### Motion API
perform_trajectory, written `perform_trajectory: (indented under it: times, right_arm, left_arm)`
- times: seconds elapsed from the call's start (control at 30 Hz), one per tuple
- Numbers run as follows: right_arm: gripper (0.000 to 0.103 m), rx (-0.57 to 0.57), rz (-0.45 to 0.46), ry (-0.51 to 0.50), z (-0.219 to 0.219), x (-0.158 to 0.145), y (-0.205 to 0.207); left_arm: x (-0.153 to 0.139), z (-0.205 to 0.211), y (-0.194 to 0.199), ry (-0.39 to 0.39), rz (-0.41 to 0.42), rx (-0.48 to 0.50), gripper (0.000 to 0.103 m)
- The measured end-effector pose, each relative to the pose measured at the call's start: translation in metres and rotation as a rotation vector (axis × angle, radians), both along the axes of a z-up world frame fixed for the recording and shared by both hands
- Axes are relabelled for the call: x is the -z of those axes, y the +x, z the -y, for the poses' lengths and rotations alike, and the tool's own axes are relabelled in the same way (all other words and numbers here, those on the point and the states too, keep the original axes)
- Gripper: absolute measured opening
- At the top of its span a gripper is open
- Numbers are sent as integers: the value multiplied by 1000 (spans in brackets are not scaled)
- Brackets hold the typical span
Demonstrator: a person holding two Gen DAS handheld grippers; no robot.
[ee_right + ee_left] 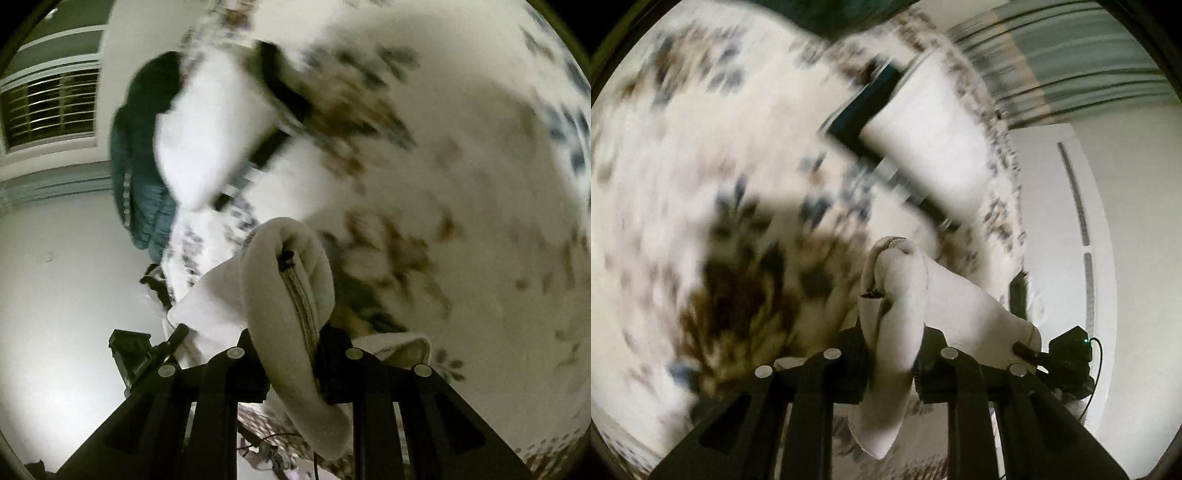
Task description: Fold small clothes
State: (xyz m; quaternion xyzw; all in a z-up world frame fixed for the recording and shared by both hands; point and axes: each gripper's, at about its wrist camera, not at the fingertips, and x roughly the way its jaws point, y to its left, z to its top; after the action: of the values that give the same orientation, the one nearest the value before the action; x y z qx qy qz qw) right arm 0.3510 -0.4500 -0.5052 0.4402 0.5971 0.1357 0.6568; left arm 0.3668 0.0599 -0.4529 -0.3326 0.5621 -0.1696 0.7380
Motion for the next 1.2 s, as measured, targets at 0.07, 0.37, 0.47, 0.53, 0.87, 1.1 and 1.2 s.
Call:
perform_trajectory:
  times: [0.07,0.37,0.47,0.53,0.87,1.1,1.2]
  right_arm:
    - [20,-11,45,-19,-3,-30,27]
    - [20,-31,183,-62,-18,-91,207]
    - [20,-43,179,-102,-24,-83,267]
    - [20,-60,168,-147,-33,-72,302]
    - [74,-245,137,-681,-85,-56,344]
    - [103,-222,164,-969,-103,-68,302]
    - [103,-196,183,-1030,-108,-83,276]
  left_arm:
    - [-29,0,32,13,53,-1,16]
    - [-98,11,186,132,226,5,16]
    - [-88,14,237,210,219,10,17]
    - [-74,19,260,305,199,15,18]
    - [-50,47,281,683,222,-26,56]
    - [-58,80,248,753,230,-12,103]
    - [-68,92,227,773,233,-5,103]
